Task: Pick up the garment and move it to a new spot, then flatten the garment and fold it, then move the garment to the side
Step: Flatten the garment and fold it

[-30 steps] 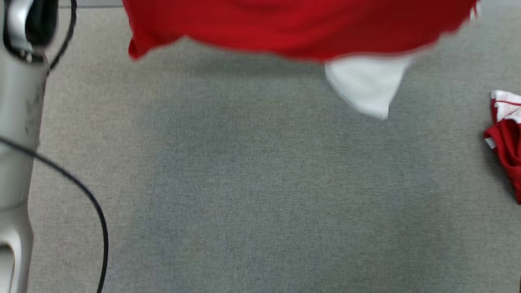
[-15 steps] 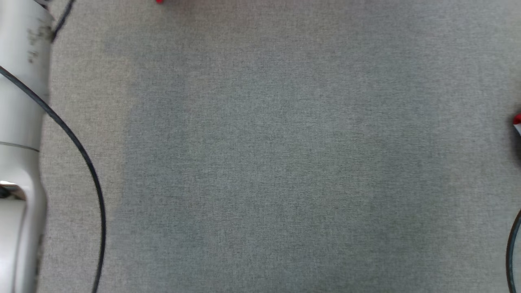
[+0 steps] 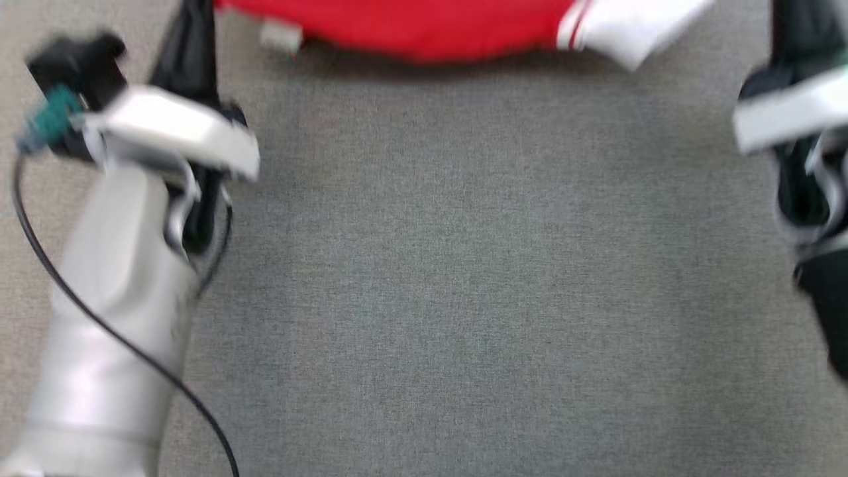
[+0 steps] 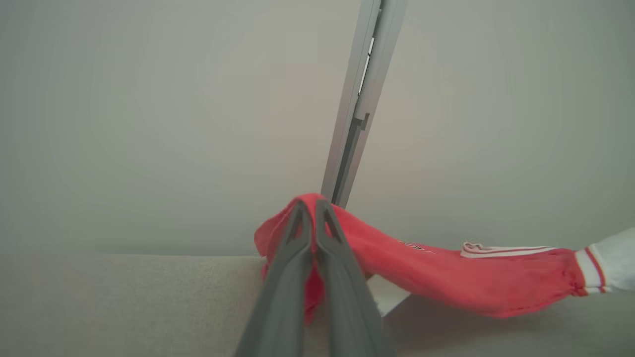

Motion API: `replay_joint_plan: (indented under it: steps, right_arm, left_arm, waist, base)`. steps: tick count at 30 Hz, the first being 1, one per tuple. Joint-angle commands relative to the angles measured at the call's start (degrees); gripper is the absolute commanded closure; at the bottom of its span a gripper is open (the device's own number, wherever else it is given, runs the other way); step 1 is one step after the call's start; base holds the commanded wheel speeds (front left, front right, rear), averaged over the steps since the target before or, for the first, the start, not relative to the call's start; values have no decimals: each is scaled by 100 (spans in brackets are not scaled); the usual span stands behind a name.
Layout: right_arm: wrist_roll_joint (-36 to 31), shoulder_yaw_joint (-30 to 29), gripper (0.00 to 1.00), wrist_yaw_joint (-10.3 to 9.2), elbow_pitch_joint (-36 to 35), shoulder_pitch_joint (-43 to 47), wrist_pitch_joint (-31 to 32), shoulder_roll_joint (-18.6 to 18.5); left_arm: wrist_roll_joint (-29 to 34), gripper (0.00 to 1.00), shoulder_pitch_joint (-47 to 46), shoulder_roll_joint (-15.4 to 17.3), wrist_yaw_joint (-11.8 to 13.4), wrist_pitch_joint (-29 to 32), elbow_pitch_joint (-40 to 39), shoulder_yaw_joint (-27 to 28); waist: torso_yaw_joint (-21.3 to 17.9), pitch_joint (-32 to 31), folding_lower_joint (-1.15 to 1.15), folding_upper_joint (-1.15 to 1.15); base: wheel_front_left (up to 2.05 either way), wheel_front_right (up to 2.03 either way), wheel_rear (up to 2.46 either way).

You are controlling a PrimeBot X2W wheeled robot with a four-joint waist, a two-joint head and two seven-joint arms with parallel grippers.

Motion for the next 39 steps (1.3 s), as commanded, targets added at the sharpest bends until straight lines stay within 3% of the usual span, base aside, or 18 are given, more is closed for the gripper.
replay_joint_plan:
  steps: [1, 6, 11, 24, 33, 39]
  right_arm:
    - [90, -96, 100, 4, -223, 468, -19, 4]
    - [131, -458, 100, 4, -919, 2192, -18, 260]
    - [37, -802, 100, 4, -1712, 3906, 81, 543]
    - [-431, -1612, 100, 5, -3849, 6657, 1712, 1345]
    - [-296, -1915, 100, 5, -4854, 7869, 2959, 1551]
    - [-181, -2023, 100, 5, -5086, 8110, 3190, 1568]
  left_arm:
    - [115, 100, 387, 17, 76, -27, -335, 6]
    - [230, 100, 1823, 125, 193, -5, -1326, -98]
    - [191, 100, 3271, 448, 512, 441, -2330, -133]
    - [-260, 100, 6155, 1164, 1471, 1703, -4674, 300]
    - [-337, 100, 7250, 1595, 2029, 2546, -5785, 521]
    - [-403, 100, 7570, 1670, 2292, 2762, -6120, 691]
  waist:
    - [-7, -146, 0, 0]
    - [-18, -498, 0, 0]
    - [-108, -980, 0, 0]
    - [-412, -1776, 0, 0]
    - [-475, -1952, 0, 0]
    - [-474, -1965, 0, 0]
  base:
    - [0, 0, 0]
    - [0, 0, 0]
    - [0, 0, 0]
    - [0, 0, 0]
    - [0, 0, 0]
    - [0, 0, 0]
